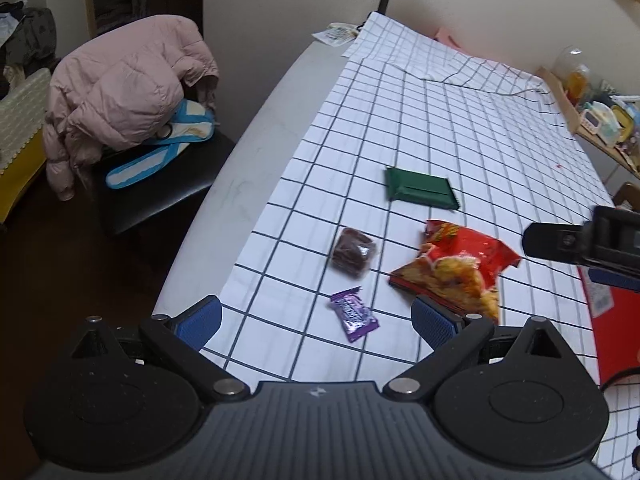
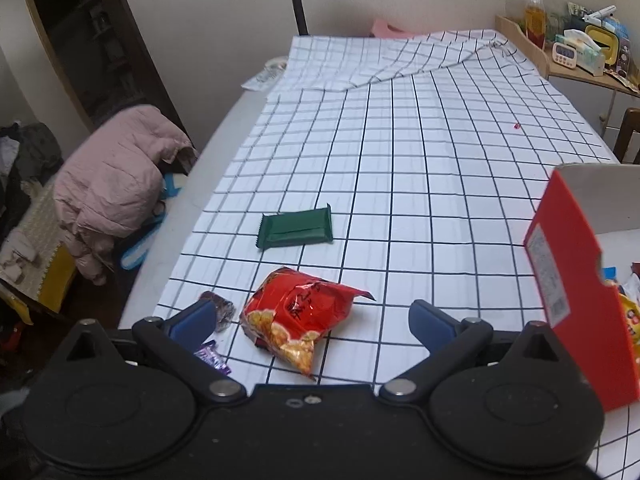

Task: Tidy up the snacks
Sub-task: 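Move both tools back toward the red chip bag and small candies, then grasp purple candy with left tool while right tool grasps red chip bag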

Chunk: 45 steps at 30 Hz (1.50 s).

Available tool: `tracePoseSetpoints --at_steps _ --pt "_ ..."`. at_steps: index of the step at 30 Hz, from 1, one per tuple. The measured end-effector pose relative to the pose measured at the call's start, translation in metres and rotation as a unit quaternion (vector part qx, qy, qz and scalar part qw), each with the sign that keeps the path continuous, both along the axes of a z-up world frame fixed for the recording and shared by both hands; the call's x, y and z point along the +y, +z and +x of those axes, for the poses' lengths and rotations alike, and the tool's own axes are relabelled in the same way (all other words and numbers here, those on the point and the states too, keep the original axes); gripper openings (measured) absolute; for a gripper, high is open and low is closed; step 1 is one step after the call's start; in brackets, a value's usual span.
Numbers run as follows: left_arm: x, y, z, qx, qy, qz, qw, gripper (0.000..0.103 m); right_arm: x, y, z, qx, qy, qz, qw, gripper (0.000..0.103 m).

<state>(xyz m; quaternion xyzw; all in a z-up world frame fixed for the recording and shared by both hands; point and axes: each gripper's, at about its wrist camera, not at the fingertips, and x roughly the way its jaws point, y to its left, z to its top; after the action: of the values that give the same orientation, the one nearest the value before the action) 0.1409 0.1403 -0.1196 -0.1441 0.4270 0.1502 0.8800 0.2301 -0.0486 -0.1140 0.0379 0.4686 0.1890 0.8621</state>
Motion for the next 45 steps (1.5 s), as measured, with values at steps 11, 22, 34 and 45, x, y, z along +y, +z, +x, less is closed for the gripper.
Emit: tracePoseSetpoints --at_steps 11,22,34,45 --pt "0.006 -0.016 0.010 0.008 0.004 0.007 0.9999 0.101 0.028 -0.050 0.036 0.072 -0.045 -0.011 0.996 0.102" --pt "-0.004 -0.040 0.031 0.026 -0.019 -0.010 0.9994 0.090 0.036 -0.066 0.045 0.100 -0.044 0.003 0.994 0.095" --pt "-0.016 -0.053 0.046 0.048 -0.017 -0.013 0.9986 0.057 0.030 -0.063 0.043 0.092 -0.034 0.014 0.995 0.079" --pt "-0.007 -0.051 0.047 0.048 -0.016 -0.028 0.9983 0.021 0.013 -0.052 0.030 0.065 -0.032 0.012 0.997 0.069"
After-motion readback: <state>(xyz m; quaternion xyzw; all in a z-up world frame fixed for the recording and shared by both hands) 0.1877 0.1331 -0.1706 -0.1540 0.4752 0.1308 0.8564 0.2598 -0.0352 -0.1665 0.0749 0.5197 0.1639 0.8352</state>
